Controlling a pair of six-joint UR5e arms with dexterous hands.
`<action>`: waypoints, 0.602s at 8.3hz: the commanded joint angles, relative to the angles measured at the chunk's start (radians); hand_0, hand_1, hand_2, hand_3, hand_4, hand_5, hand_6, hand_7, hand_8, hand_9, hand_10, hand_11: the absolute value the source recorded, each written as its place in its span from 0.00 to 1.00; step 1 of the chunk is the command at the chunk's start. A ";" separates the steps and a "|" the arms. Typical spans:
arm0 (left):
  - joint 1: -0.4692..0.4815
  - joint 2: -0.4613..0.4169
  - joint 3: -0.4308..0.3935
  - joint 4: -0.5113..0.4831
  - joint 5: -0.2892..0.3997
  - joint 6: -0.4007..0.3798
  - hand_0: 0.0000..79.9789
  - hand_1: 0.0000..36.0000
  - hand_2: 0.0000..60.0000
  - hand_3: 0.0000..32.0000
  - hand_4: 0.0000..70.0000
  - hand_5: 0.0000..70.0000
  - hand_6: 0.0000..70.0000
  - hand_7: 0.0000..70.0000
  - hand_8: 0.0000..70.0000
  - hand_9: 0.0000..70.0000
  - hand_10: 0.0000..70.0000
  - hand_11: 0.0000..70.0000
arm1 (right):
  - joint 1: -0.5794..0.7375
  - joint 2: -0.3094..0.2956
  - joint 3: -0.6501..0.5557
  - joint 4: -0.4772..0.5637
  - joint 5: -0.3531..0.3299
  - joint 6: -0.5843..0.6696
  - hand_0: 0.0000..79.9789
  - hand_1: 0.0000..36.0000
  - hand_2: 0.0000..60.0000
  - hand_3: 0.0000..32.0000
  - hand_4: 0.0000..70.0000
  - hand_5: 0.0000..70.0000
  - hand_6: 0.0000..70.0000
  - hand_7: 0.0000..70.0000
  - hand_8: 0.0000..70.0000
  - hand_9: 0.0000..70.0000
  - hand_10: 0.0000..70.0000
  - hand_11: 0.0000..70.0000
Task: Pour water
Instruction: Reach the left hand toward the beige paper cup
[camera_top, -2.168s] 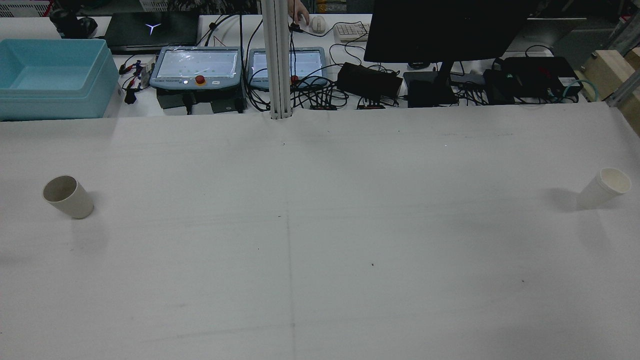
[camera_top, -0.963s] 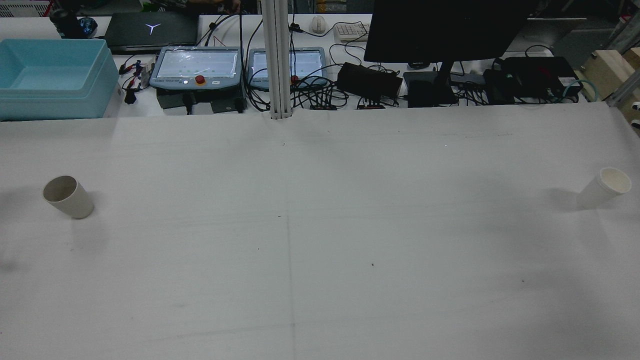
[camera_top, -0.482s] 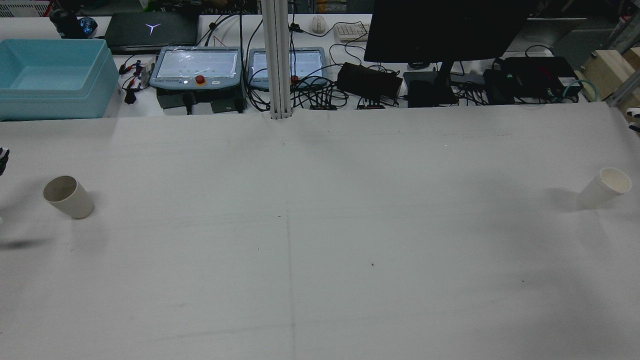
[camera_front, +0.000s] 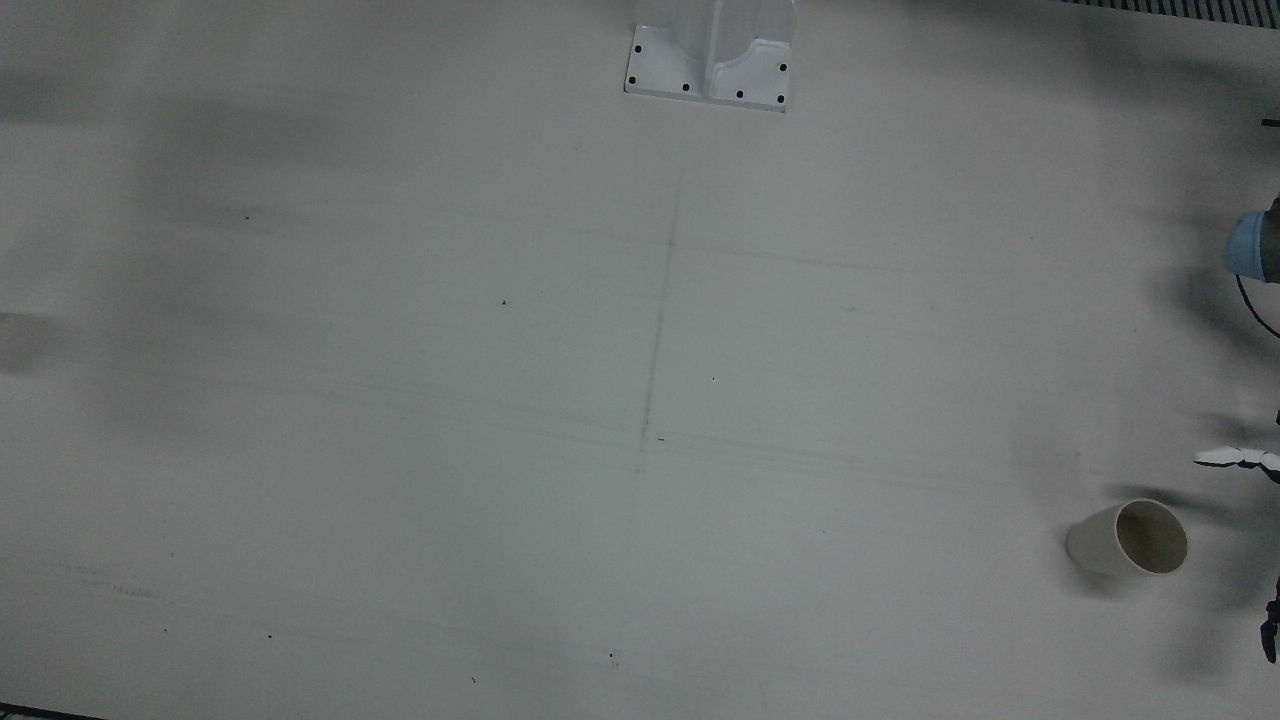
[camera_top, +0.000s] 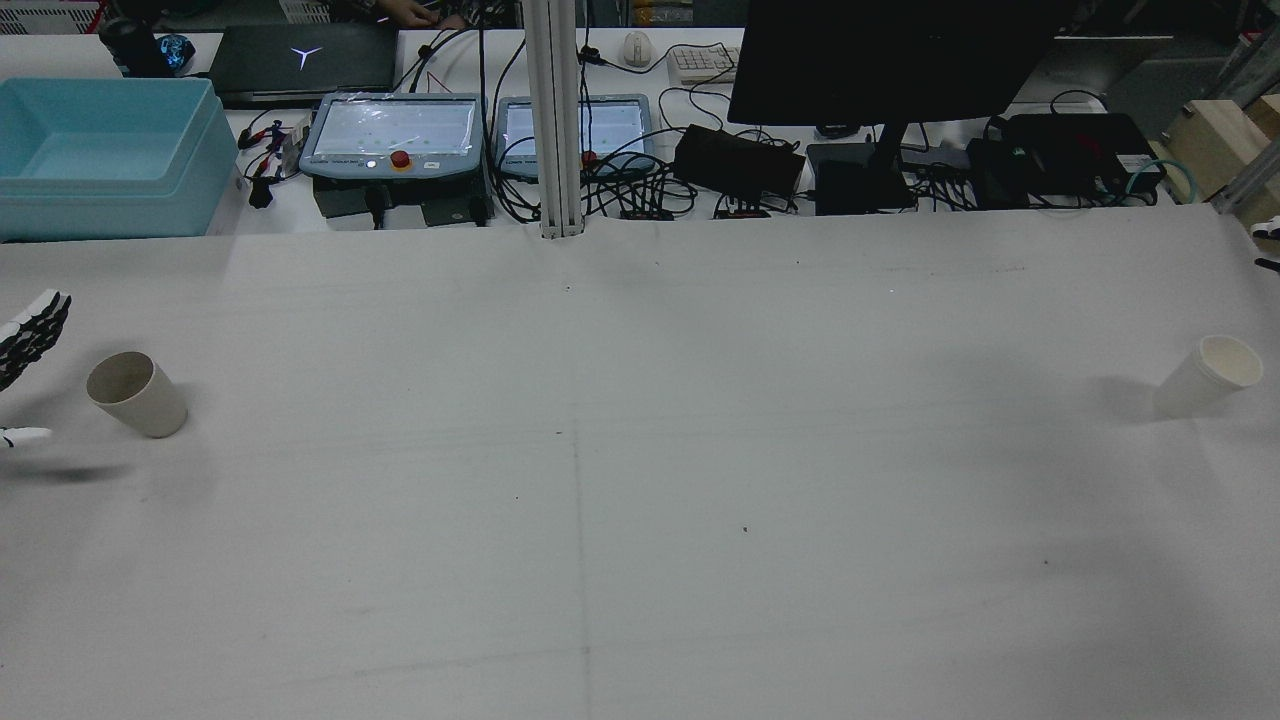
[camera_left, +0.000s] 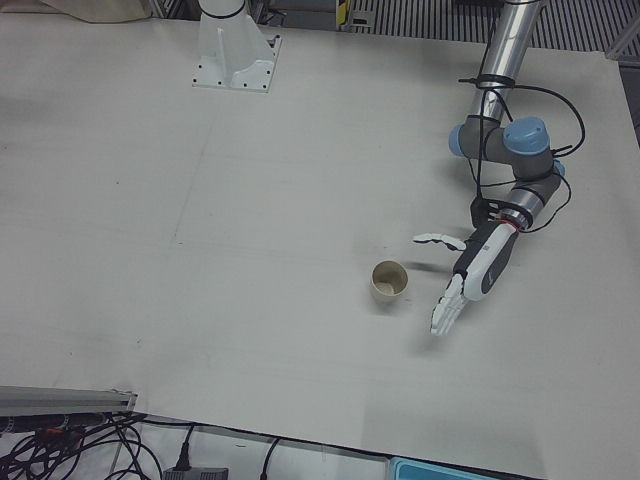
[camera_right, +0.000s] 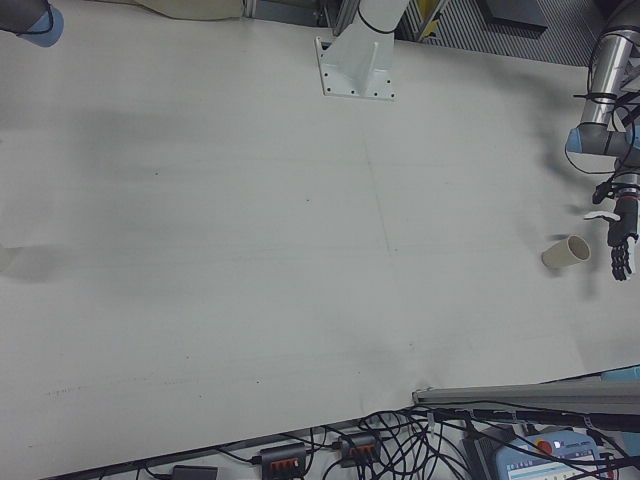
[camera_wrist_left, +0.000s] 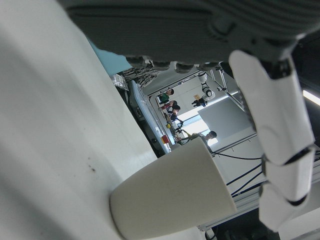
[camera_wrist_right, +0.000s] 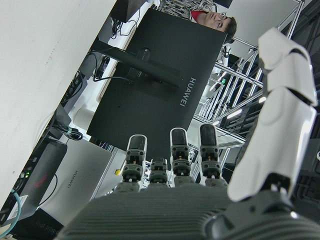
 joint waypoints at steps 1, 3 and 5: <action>0.070 -0.066 0.060 0.009 -0.042 0.002 0.59 0.50 0.35 0.00 0.00 0.00 0.00 0.00 0.00 0.00 0.00 0.00 | -0.005 0.000 -0.001 0.000 0.000 -0.006 0.61 0.49 0.37 0.00 0.17 0.51 0.22 0.36 0.08 0.15 0.19 0.30; 0.082 -0.080 0.061 0.018 -0.047 -0.001 0.58 0.47 0.34 0.00 0.00 0.00 0.00 0.00 0.00 0.00 0.00 0.00 | -0.006 -0.002 -0.001 0.000 0.000 -0.004 0.61 0.49 0.37 0.00 0.17 0.51 0.22 0.36 0.08 0.15 0.19 0.30; 0.086 -0.098 0.064 0.037 -0.048 0.000 0.58 0.48 0.33 0.00 0.00 0.00 0.00 0.00 0.00 0.00 0.00 0.00 | -0.006 -0.002 -0.001 0.000 0.001 -0.004 0.61 0.49 0.37 0.00 0.17 0.51 0.22 0.36 0.08 0.15 0.19 0.30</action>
